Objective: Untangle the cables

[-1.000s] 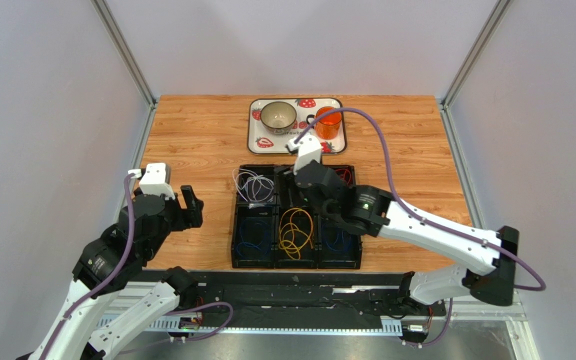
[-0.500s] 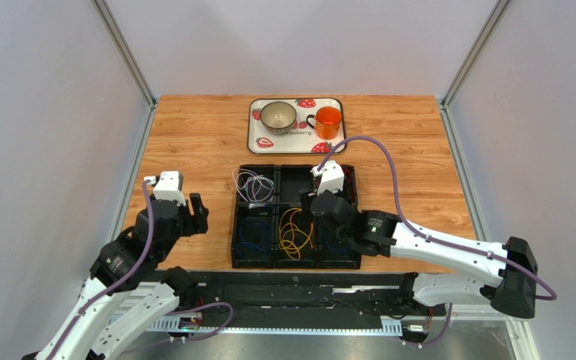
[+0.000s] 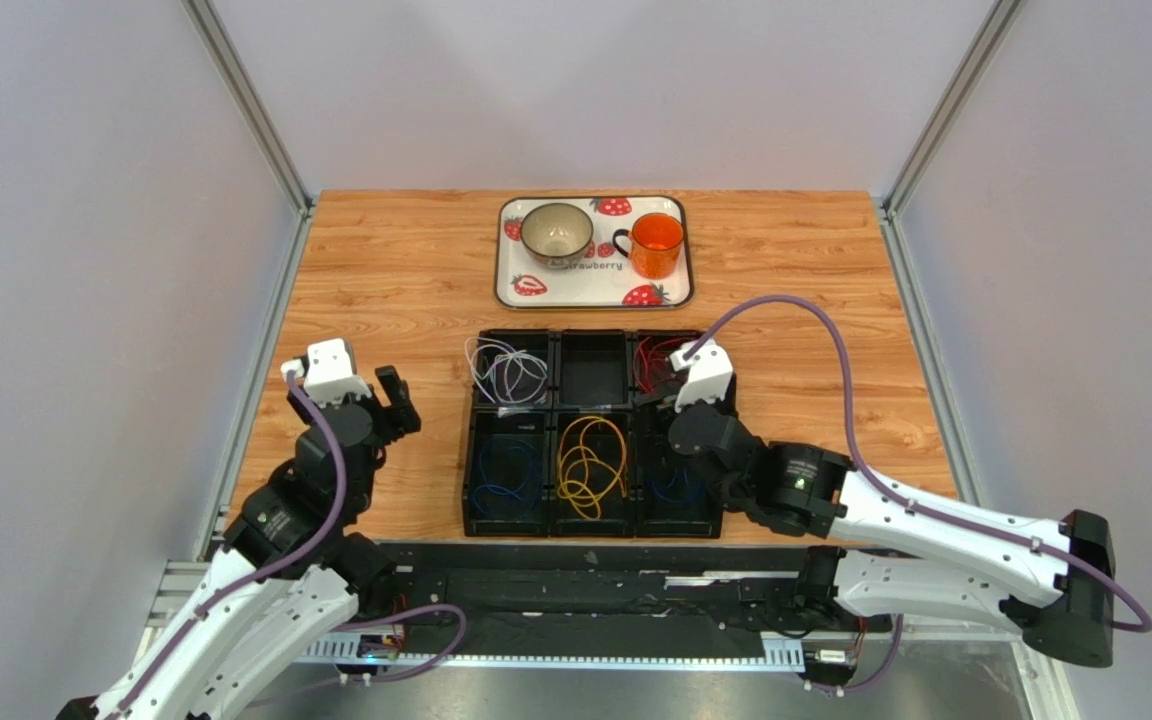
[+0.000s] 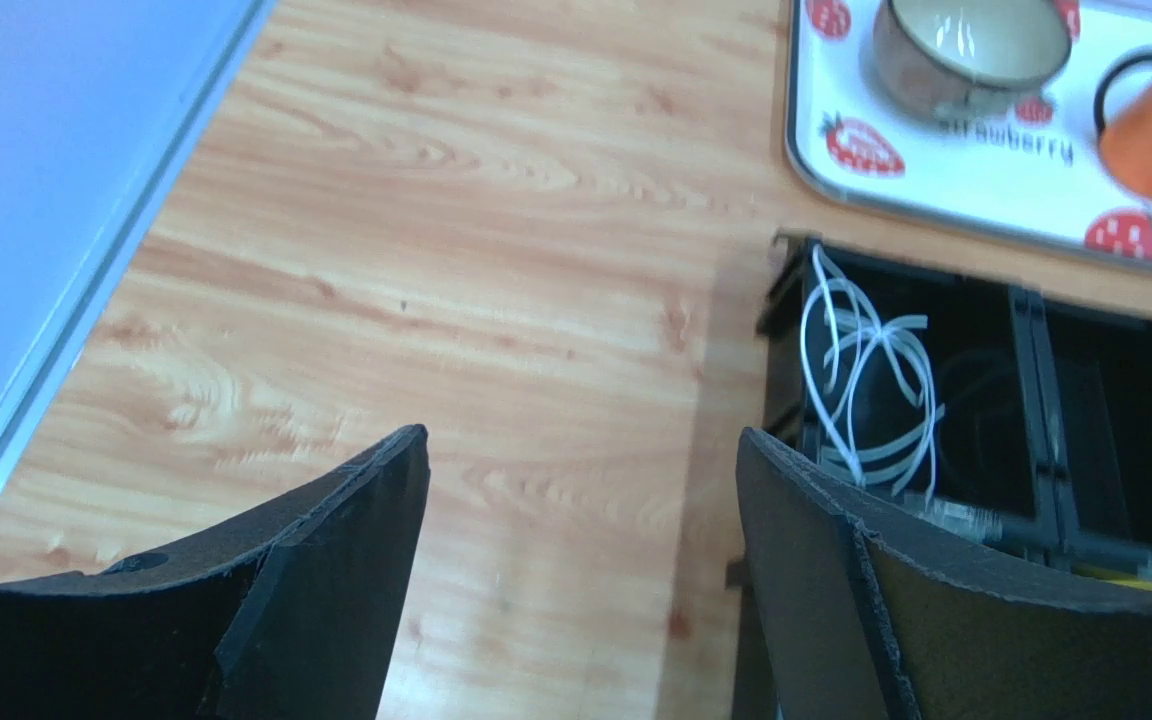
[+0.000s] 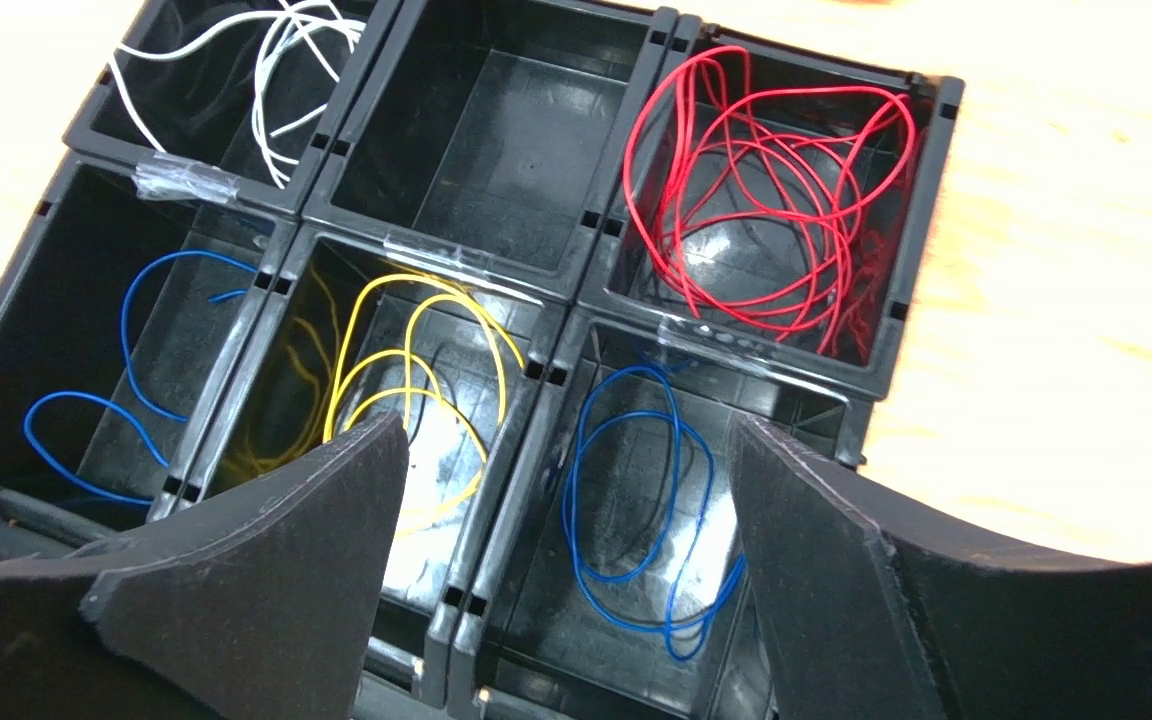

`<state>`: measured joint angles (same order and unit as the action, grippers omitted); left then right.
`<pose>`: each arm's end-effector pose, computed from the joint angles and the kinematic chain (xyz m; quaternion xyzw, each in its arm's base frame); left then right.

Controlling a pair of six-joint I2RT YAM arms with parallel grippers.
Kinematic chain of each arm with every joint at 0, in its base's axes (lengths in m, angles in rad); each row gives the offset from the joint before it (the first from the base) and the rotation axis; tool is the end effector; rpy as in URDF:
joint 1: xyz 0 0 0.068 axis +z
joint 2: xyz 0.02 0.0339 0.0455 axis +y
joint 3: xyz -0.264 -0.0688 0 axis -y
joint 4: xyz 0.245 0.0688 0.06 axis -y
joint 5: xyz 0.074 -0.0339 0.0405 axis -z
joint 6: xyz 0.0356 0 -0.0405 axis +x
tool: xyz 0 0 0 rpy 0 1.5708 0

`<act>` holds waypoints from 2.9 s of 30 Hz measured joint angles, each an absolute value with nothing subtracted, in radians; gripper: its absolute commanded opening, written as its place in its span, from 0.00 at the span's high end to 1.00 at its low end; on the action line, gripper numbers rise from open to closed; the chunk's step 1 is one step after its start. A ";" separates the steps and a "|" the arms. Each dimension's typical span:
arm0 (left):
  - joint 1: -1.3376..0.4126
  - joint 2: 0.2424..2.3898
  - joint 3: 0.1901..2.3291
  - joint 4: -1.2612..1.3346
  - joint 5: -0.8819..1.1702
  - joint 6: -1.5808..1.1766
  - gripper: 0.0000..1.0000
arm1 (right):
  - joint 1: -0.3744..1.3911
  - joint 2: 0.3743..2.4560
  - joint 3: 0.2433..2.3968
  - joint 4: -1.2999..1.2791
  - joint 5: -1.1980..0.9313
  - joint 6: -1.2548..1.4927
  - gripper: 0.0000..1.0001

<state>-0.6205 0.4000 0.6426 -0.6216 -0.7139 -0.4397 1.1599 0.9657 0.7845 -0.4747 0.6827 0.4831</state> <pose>0.0900 -0.0357 0.2961 -0.1253 0.7900 -0.0164 0.5999 0.1013 0.1764 0.2835 -0.1412 0.8466 0.1001 0.5034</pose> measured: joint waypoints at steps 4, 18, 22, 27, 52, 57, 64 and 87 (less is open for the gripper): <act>-0.620 0.442 0.582 -0.426 -0.792 -0.392 0.15 | 1.160 0.878 0.738 -0.478 0.685 0.488 0.17; -0.386 0.870 0.253 0.417 -0.832 0.009 0.12 | 1.159 0.797 0.700 -0.554 0.690 0.530 0.17; -0.313 0.952 0.215 0.575 -0.736 0.036 0.12 | 1.159 0.797 0.700 -0.573 0.689 0.535 0.17; -0.250 1.036 0.205 0.714 -0.628 0.077 0.14 | 1.157 0.797 0.700 -0.587 0.691 0.533 0.17; -0.123 1.313 0.212 1.008 -0.297 0.051 0.03 | 0.789 0.821 0.682 -0.472 1.059 0.441 0.00; -0.123 1.313 0.212 1.011 -0.297 0.049 0.03 | 0.677 0.867 0.582 -0.356 1.276 0.451 0.00; -0.123 1.313 0.212 1.011 -0.297 0.047 0.02 | 0.379 1.070 0.587 -0.349 1.234 0.582 0.00; -0.123 1.313 0.212 1.011 -0.297 0.047 0.01 | 0.075 1.230 0.248 0.698 0.365 0.110 0.06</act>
